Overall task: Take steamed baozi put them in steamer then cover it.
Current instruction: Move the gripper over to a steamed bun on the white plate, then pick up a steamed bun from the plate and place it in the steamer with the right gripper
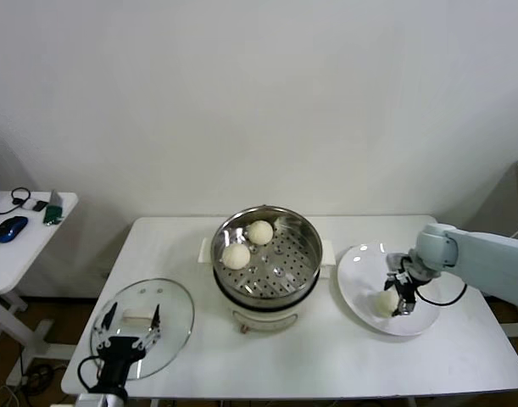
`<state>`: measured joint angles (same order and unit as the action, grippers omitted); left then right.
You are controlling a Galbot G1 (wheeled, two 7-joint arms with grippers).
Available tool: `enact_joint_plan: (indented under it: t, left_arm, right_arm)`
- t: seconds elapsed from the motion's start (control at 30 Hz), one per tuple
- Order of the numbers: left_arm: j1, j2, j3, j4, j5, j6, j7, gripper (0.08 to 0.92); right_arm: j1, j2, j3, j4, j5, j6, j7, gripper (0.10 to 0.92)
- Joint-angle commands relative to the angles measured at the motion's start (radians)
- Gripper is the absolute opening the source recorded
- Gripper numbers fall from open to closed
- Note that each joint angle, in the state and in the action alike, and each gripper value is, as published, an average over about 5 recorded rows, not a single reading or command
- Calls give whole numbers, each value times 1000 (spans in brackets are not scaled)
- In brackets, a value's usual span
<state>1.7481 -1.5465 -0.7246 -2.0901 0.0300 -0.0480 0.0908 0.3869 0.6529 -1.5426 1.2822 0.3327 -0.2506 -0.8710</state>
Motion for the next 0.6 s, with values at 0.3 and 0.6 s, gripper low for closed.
enact_joint_plan:
  t: [0.3,0.6]
  left_arm:
    - [-1,-9,1,-7,14,5,3,823]
    - [-6,-1,-5,-4,14,7,2,823]
  right_arm:
    - [443,110,-219,40,-37,221,-134,687]
    - [745,287,-162,92,-52,449,-204,687]
